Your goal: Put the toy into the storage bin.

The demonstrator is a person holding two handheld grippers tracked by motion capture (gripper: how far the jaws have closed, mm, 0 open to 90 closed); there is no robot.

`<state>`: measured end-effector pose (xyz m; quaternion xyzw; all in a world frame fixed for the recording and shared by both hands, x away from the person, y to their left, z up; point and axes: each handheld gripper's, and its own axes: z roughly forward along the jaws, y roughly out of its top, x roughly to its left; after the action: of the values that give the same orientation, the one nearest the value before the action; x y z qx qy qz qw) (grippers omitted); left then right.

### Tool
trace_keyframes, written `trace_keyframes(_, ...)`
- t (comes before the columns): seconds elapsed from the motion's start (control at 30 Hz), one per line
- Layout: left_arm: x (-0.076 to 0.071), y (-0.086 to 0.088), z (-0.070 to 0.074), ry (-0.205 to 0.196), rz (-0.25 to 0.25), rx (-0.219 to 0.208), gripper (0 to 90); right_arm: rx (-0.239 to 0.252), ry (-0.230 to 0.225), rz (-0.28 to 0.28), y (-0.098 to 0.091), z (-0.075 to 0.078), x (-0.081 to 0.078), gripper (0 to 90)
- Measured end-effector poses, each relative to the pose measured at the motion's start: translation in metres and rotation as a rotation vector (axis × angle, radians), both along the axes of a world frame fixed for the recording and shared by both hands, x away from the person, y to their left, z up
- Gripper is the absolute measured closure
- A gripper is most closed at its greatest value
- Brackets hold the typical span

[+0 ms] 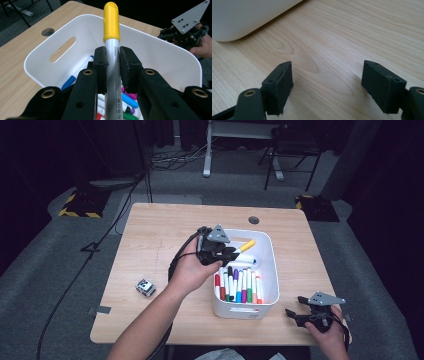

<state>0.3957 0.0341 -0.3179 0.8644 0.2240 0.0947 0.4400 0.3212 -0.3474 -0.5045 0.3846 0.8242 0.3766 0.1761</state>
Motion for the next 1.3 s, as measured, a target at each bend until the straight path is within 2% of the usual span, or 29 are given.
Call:
trace_keyframes(0.03, 0.002, -0.007, -0.002, -0.007, 0.004, -0.006, 76.5, 0.0, 0.0, 0.0, 0.0, 0.0, 0.0, 25.4)
trace_keyframes(0.07, 0.002, -0.007, -0.002, -0.007, 0.004, -0.006, 76.5, 0.0, 0.001, 0.001, 0.0, 0.0, 0.0, 25.4)
trace_keyframes(0.1, 0.004, -0.009, -0.001, -0.004, -0.011, 0.013, 76.5, 0.001, 0.0, 0.0, 0.0, 0.0, 0.0, 25.4)
trace_keyframes(0.23, 0.009, -0.018, -0.006, -0.018, -0.006, 0.007, 76.5, 0.001, 0.0, 0.001, 0.0, 0.0, 0.0, 25.4)
trace_keyframes(0.33, 0.014, -0.021, -0.012, -0.014, -0.019, 0.004, 76.4, -0.001, 0.0, 0.002, 0.0, 0.0, 0.0, 25.4)
trace_keyframes(0.37, 0.016, -0.023, -0.018, -0.004, -0.018, 0.001, 76.5, -0.003, 0.0, 0.005, -0.001, 0.0, 0.0, 25.3)
trace_keyframes(0.53, 0.017, -0.023, -0.03, 0.005, -0.017, 0.03, 76.5, -0.003, 0.0, 0.004, -0.001, 0.0, 0.0, 25.4)
trace_keyframes(0.63, 0.017, -0.021, -0.036, 0.012, -0.055, 0.068, 76.4, 0.001, 0.001, 0.001, 0.0, 0.0, 0.0, 25.4)
trace_keyframes(0.67, 0.017, -0.021, -0.036, 0.012, -0.055, 0.068, 76.4, 0.001, 0.001, 0.001, 0.0, 0.0, 0.0, 25.4)
trace_keyframes(0.7, 0.016, -0.018, -0.038, 0.01, -0.051, 0.09, 76.4, 0.0, 0.0, 0.001, 0.0, 0.0, 0.0, 25.4)
trace_keyframes(0.83, 0.018, -0.012, -0.042, 0.014, -0.035, 0.091, 76.4, 0.001, 0.0, 0.0, 0.0, 0.0, 0.0, 25.4)
trace_keyframes(0.87, 0.018, -0.01, -0.044, 0.02, -0.033, 0.073, 76.4, 0.0, 0.0, 0.001, 0.0, 0.0, 0.0, 25.4)
trace_keyframes(0.97, 0.02, -0.009, -0.046, 0.028, -0.03, 0.062, 76.4, 0.0, 0.0, 0.001, 0.0, 0.0, 0.0, 25.4)
trace_keyframes(1.03, 0.02, -0.011, -0.048, 0.022, -0.033, 0.087, 76.4, 0.0, 0.0, 0.0, 0.0, 0.0, 0.0, 25.4)
trace_keyframes(1.13, 0.02, -0.011, -0.051, 0.021, -0.036, 0.09, 76.4, 0.0, 0.0, 0.0, 0.0, 0.0, 0.0, 25.4)
trace_keyframes(1.2, 0.018, -0.011, -0.053, 0.037, -0.04, 0.091, 76.4, 0.0, 0.0, 0.0, 0.0, 0.0, 0.0, 25.4)
trace_keyframes(1.27, 0.017, -0.012, -0.055, 0.045, -0.052, 0.107, 76.4, -0.001, -0.001, 0.0, 0.0, 0.0, 0.0, 25.4)
trace_keyframes(1.3, 0.015, -0.015, -0.056, 0.037, -0.063, 0.14, 76.4, -0.001, 0.0, 0.0, 0.0, 0.0, 0.0, 25.4)
